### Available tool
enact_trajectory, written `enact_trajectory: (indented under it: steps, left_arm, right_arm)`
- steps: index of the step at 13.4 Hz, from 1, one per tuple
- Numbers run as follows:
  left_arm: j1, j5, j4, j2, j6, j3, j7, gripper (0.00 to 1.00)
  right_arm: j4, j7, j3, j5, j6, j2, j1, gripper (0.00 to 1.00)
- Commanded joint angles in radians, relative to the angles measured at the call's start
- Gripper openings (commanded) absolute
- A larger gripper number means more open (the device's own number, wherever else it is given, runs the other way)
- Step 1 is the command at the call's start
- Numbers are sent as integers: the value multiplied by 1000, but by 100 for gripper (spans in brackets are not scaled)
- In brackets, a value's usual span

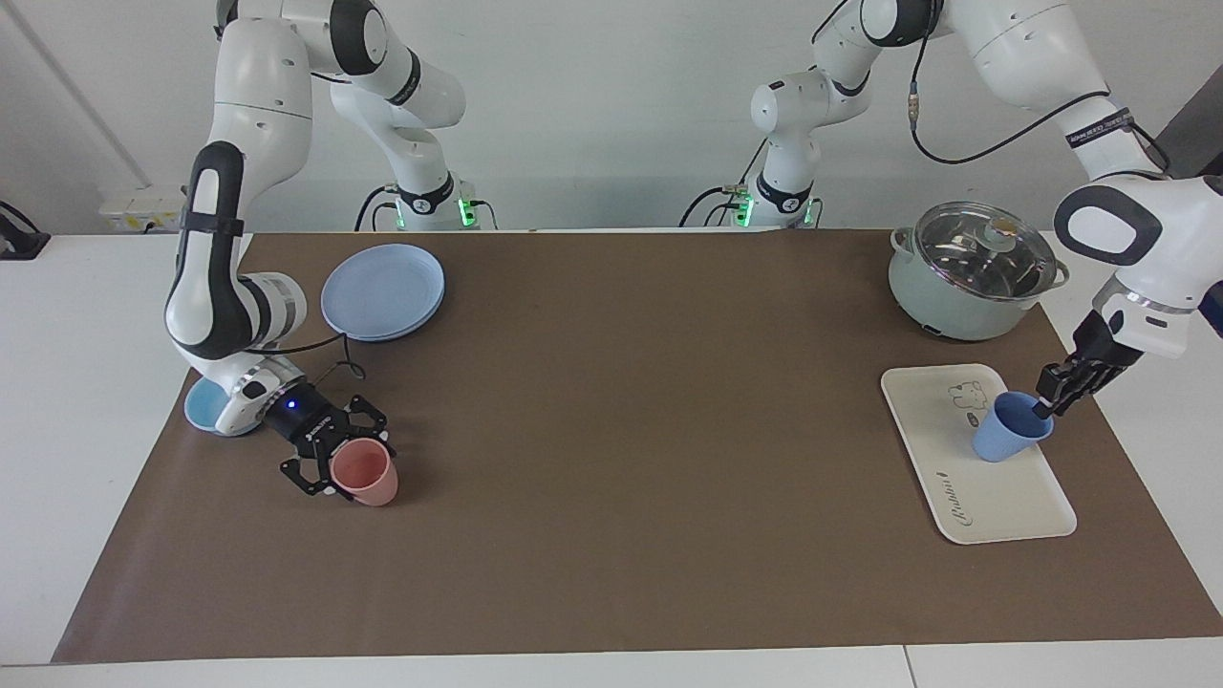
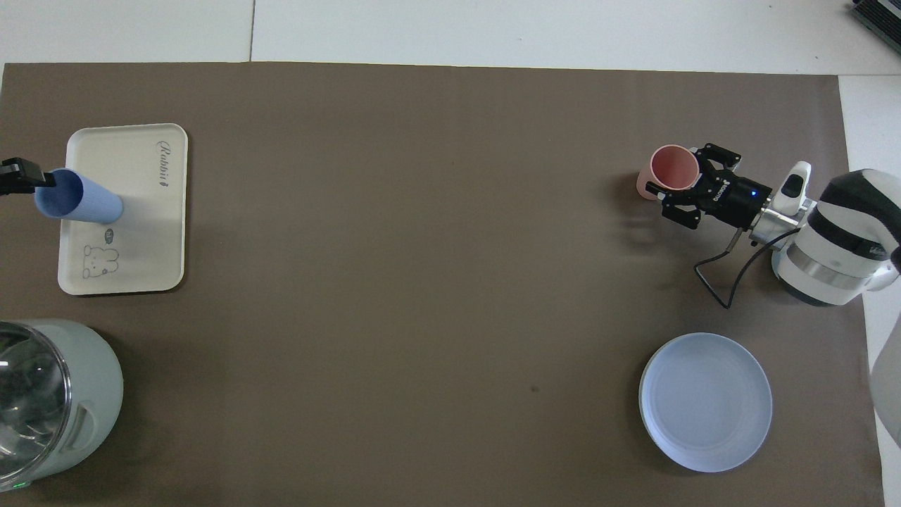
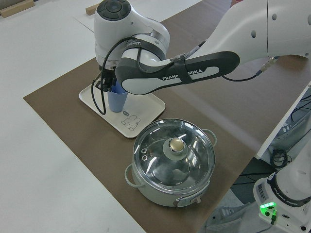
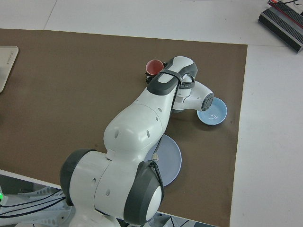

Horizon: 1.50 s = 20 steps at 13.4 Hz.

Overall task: Place cup on tray
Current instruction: 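Set the pink cup on the table and open the right gripper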

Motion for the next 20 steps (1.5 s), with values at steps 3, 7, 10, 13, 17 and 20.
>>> enact_trajectory:
  steps: [3, 7, 10, 13, 17, 20]
  left_arm:
    - [-57, 156, 300, 80, -323, 1, -84, 86]
    - [-175, 296, 416, 75, -529, 5, -161, 91]
    - [-259, 367, 494, 71, -676, 5, -167, 91]
    - [-301, 367, 490, 8, -724, -10, -167, 92]
    - [-301, 355, 371, -151, -736, -18, -157, 93]
    - [-301, 340, 252, -244, -729, -18, -155, 98]
  right_arm:
    - [-38, -59, 9, 26, -14, -16, -23, 99]
    - [-38, -59, 7, 19, -45, -48, -23, 100]
    - [-43, -47, 6, 0, -37, -105, -23, 100]
    - [-52, 14, 6, -78, 12, -190, -17, 100]
    - [-44, 420, 6, -410, 17, -318, -16, 100]
    - [-37, 605, 6, -689, 46, -382, -10, 100]
